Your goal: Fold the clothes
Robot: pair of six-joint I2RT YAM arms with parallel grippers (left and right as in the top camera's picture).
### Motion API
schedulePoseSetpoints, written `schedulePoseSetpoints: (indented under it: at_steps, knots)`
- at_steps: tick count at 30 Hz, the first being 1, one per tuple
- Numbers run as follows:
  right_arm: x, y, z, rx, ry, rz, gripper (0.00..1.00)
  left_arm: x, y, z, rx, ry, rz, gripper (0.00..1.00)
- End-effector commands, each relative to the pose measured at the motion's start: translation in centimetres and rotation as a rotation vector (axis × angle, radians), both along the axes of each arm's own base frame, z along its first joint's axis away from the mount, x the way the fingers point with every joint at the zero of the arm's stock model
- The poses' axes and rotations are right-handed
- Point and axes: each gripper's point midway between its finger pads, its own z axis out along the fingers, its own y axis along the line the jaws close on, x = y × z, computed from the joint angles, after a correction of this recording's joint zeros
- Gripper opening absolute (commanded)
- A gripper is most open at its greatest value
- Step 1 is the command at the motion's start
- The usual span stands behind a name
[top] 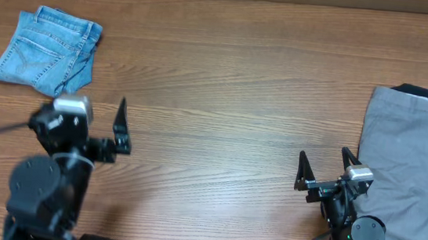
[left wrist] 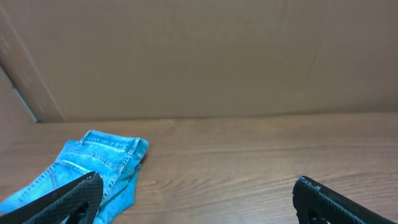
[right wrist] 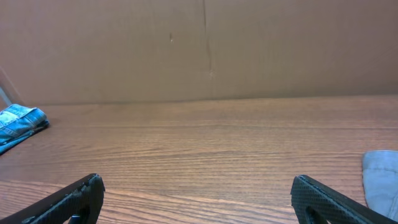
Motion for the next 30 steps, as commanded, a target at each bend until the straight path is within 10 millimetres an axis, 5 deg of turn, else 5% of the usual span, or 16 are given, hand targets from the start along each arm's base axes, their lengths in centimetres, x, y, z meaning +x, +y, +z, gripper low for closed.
schedulePoseSetpoints:
  at_steps: [1,11,24,30]
  knots:
    - [0.0,0.2,-0.1,0.008,-0.004,0.009,1.0,-1.3,0.6,-2.2,-0.01,-0.04,0.022,1.0]
    - [0.0,0.2,-0.1,0.008,-0.004,0.009,1.0,-3.5,2.4,-8.6,-0.051,-0.102,0.095,1.0]
    - [0.0,0.2,-0.1,0.008,-0.004,0.009,1.0,-0.3,1.3,-17.7,-0.072,-0.039,0.048,1.0]
    - [0.0,0.2,-0.1,0.008,-0.004,0.009,1.0,0.0,1.2,-17.3,-0.074,-0.093,0.04,1.0]
